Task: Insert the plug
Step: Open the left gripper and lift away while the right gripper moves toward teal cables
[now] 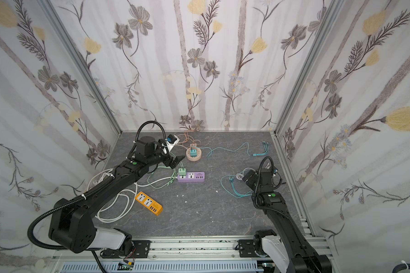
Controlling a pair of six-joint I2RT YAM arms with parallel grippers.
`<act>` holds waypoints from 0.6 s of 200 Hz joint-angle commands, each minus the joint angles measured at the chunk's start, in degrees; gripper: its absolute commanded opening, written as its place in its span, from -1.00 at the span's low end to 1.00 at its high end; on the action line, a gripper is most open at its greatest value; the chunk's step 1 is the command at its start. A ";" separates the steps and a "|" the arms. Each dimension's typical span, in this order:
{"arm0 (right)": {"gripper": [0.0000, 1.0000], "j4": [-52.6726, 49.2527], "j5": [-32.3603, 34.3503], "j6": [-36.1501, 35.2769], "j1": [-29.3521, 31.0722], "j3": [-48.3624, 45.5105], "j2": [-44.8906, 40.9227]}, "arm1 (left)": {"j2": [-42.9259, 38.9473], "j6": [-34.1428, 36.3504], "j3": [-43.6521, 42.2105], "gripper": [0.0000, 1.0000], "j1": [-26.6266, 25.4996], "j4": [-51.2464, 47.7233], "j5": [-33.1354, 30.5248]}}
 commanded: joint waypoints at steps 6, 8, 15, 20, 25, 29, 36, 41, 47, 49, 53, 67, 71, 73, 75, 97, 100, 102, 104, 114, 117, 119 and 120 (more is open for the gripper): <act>0.92 -1.30 -10.36 -0.71 -2.07 1.22 3.91 | -2.78 -13.78 -3.27 1.00 0.35 16.51 -8.76; 0.91 -1.27 -11.16 -1.88 -2.08 1.45 4.34 | -2.89 -13.93 -3.23 1.00 0.40 16.23 -8.70; 0.89 -0.64 -15.06 -5.85 -1.82 2.32 5.74 | -3.23 -14.46 -2.91 1.00 0.48 14.93 -8.42; 0.87 -0.03 -17.91 -8.35 -1.23 2.90 7.08 | -3.41 -14.83 -2.45 1.00 0.49 13.40 -8.41; 0.86 0.11 -20.94 -10.57 -0.41 3.75 8.37 | -3.59 -15.28 -1.92 1.00 0.50 11.81 -8.61; 0.86 -0.37 -22.21 -12.17 0.57 4.64 9.46 | -3.62 -15.99 -1.40 1.00 0.50 10.39 -9.01; 0.86 -1.91 -23.05 -14.60 2.98 6.30 11.38 | -3.83 -17.25 -0.46 1.00 0.50 7.76 -10.05; 0.86 -3.07 -23.02 -16.66 5.07 7.62 12.79 | -4.04 -17.82 0.19 1.00 0.49 5.84 -10.82; 0.87 -4.60 -22.47 -18.76 7.72 9.33 14.66 | -4.46 -17.76 0.83 1.00 0.50 3.60 -11.05; 0.87 -5.20 -22.07 -19.40 8.53 9.89 15.29 | -4.54 -17.56 0.96 1.00 0.50 3.05 -10.95; 0.88 -6.39 -20.90 -20.41 10.27 10.97 16.55 | -4.91 -17.19 1.08 1.00 0.50 2.30 -10.79; 0.89 -9.49 -17.16 -23.08 14.99 14.64 21.57 | -6.41 -16.95 0.22 1.00 0.50 1.84 -11.63; 0.89 -10.29 -16.13 -23.49 15.89 15.64 22.95 | -6.86 -16.99 -0.17 1.00 0.50 2.09 -12.17; 0.89 -10.64 -15.48 -23.66 16.37 16.15 23.76 | -7.16 -16.88 -0.34 1.00 0.50 2.35 -12.35; 0.89 -11.06 -14.70 -23.83 16.80 16.63 24.48 | -7.35 -16.79 -0.61 1.00 0.50 2.46 -12.65; 0.88 -14.71 -7.34 -25.34 20.89 21.75 32.35 | -10.18 -15.87 -2.95 1.00 0.58 3.80 -14.91; 0.88 -15.23 -6.19 -25.41 21.44 22.45 33.25 | -10.40 -16.00 -3.17 1.00 0.59 3.86 -15.21; 0.88 -15.55 -5.65 -25.43 21.75 22.60 33.80 | -10.53 -16.13 -3.27 1.00 0.59 3.80 -15.32; 0.88 -15.91 -4.95 -25.41 22.01 22.64 34.36 | -10.63 -16.23 -3.34 1.00 0.59 3.63 -15.35; 0.87 -17.14 -2.97 -25.75 23.37 26.01 36.77 | -10.84 -16.73 -3.02 1.00 0.76 2.01 -14.53; 0.86 -17.38 -2.78 -25.90 23.74 26.44 37.57 | -10.77 -16.78 -2.89 1.00 0.76 1.60 -14.31; 0.85 -17.42 -2.65 -25.93 24.00 26.72 38.11 | -10.71 -16.94 -2.87 1.00 0.76 1.39 -14.31; 0.84 -17.46 -2.61 -26.02 24.19 26.93 38.38 | -10.69 -17.06 -2.86 1.00 0.76 1.30 -14.31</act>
